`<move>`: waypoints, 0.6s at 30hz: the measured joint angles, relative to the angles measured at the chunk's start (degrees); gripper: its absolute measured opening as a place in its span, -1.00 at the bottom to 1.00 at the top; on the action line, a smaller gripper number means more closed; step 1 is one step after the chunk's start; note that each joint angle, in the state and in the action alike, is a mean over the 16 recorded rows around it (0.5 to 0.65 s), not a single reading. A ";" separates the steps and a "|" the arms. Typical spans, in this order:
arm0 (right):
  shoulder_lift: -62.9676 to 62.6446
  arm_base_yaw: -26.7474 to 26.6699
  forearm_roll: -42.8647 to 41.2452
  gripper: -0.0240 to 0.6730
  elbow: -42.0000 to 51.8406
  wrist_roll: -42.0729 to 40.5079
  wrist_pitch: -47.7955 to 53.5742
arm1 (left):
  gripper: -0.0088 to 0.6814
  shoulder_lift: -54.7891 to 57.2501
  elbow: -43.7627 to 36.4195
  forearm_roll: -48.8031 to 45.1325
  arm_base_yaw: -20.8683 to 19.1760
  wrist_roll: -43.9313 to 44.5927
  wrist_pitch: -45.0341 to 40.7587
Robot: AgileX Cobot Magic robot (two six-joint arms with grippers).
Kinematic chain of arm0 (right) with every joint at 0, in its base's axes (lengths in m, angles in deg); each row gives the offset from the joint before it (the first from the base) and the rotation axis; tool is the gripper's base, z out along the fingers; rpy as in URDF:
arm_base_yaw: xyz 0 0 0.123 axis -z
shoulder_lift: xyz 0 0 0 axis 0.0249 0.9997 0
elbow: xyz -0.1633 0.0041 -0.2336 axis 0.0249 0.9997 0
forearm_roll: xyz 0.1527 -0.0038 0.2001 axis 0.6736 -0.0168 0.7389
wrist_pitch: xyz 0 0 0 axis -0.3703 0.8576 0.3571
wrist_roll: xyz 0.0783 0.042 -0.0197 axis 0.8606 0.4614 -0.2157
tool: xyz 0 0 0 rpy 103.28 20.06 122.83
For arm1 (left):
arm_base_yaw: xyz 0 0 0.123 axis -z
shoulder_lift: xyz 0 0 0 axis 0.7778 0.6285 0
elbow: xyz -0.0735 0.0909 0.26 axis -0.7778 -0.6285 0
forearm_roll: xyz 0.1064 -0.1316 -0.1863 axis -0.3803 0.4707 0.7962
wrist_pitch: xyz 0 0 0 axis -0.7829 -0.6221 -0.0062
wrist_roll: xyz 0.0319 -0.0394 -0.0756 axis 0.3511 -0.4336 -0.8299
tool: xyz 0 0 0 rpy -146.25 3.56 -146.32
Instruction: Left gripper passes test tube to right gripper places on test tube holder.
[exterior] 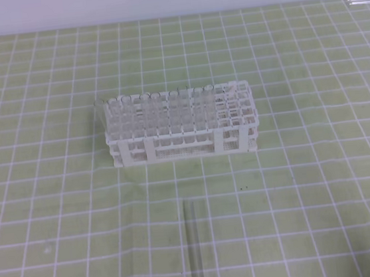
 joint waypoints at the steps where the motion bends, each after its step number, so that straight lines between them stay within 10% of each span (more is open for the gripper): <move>1: 0.00 0.00 0.00 -0.98 0.00 0.00 -0.01 | -0.98 -0.11 -0.07 -0.09 0.00 0.12 0.04; 18: 0.03 0.00 11.32 -0.98 0.00 0.04 -14.21 | -0.98 0.11 0.15 3.91 0.00 -2.83 0.21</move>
